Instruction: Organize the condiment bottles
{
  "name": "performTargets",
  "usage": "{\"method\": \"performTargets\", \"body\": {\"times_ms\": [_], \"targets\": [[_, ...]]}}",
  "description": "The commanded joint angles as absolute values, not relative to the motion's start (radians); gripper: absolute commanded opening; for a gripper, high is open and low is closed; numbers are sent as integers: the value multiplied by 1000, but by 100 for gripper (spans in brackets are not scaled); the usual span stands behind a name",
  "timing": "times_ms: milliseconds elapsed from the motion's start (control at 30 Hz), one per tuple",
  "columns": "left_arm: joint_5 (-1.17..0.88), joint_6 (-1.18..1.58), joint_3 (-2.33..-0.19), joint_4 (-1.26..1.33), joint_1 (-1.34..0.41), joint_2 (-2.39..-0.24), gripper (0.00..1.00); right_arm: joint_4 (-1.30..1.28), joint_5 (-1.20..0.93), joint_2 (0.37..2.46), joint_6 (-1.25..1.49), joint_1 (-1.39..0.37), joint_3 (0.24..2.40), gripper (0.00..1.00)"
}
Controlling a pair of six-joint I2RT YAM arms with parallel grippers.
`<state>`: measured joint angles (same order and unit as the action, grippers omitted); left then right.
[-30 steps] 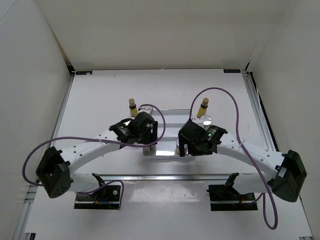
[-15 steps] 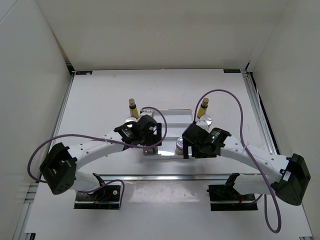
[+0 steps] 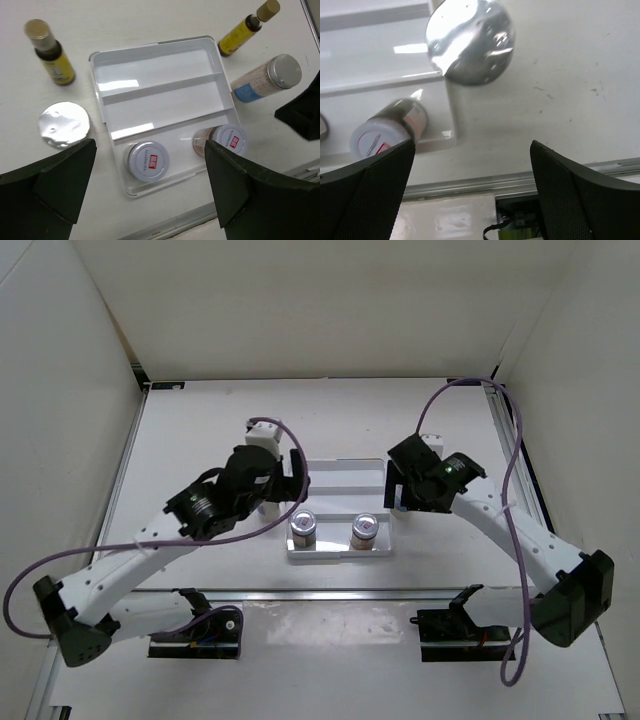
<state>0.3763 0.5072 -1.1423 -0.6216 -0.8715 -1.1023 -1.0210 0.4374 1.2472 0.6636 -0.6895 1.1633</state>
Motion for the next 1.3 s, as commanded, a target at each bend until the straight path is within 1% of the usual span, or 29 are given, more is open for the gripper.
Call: {"method": "performTargets", "body": {"times_ms": [0,100,200,300,467,567,600,633,667,733,800,900,933,967,1000,1100,1267], "targets": [[454,454,-1074,-701,-806,-990,100,-974,378,1294,522,-603,1222,99],[474,431,-1000,-710,-741,-884,100,-953,354,1354,485,-554,1264,99],[547,405,-936,-719,-715,-776,100,-953,354,1420,485,-511,1313,99],[606,405,-887,-719,-706,-692,100,-927,298,1472,463,-480,1333,99],[626,387,-851,-719,-696,-655,100,-917,285,1543,463,-480,1342,89],[626,373,-841,-719,-696,-664,100,-927,285,1552,476,-480,1333,80],[626,373,-841,-719,-696,-687,100,-927,285,1552,476,-480,1333,73],[626,373,-832,-719,-696,-696,100,-936,294,1552,476,-480,1333,69],[626,373,-819,-719,-696,-713,100,-936,310,1552,485,-480,1333,59],[626,373,-819,-729,-696,-728,100,-956,333,1530,485,-480,1347,47],[617,382,-810,-729,-696,-742,100,-966,365,1482,485,-497,1374,37],[617,407,-810,-739,-696,-753,100,-976,458,1430,485,-547,1410,26],[608,419,-810,-739,-696,-762,100,-989,478,1430,485,-557,1428,20],[607,419,-801,-739,-696,-762,100,-999,495,1419,474,-566,1465,17],[607,429,-801,-739,-696,-772,100,-1009,509,1419,474,-578,1483,12],[607,440,-801,-739,-696,-794,100,-1020,500,1419,465,-588,1540,7],[607,430,-811,-739,-696,-836,100,-977,407,1410,476,-609,1539,7]]}}
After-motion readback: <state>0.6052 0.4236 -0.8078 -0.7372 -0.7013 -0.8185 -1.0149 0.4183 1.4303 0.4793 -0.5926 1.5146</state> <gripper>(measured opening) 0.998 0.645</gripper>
